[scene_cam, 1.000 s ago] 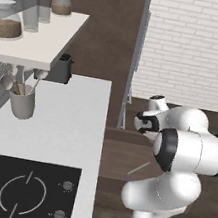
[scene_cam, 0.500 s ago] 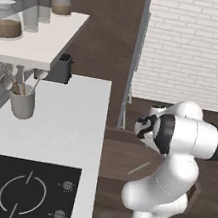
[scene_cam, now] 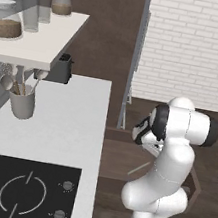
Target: Take a straw from the drawer in front and place it inside the glass cup on the dining counter.
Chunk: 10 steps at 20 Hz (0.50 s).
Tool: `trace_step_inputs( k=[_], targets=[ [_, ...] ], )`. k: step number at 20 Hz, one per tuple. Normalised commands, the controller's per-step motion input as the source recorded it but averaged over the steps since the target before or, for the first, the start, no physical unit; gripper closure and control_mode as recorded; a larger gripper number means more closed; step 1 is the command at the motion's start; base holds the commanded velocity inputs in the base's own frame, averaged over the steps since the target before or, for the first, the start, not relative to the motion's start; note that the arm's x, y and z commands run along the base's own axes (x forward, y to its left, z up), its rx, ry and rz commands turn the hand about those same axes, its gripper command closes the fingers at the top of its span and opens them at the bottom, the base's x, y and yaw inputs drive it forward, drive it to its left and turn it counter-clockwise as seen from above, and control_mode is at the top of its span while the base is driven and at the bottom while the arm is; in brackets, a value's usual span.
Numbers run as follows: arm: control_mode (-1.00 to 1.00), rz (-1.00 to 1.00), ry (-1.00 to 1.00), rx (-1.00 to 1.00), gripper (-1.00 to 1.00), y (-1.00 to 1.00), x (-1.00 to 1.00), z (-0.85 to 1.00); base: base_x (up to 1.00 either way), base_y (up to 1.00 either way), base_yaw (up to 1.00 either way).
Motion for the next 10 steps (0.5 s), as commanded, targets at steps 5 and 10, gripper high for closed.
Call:
trace_step_inputs(
  k=[5,10],
  targets=[
    [-1.00,0.00,-0.11,0.00,-1.00,0.00,0.05,-0.45,0.00,0.00,0.00],
    [-1.00,0.00,-0.10,0.00,-1.00,0.00,0.06,-0.39,0.00,0.00,0.00]
  ],
)
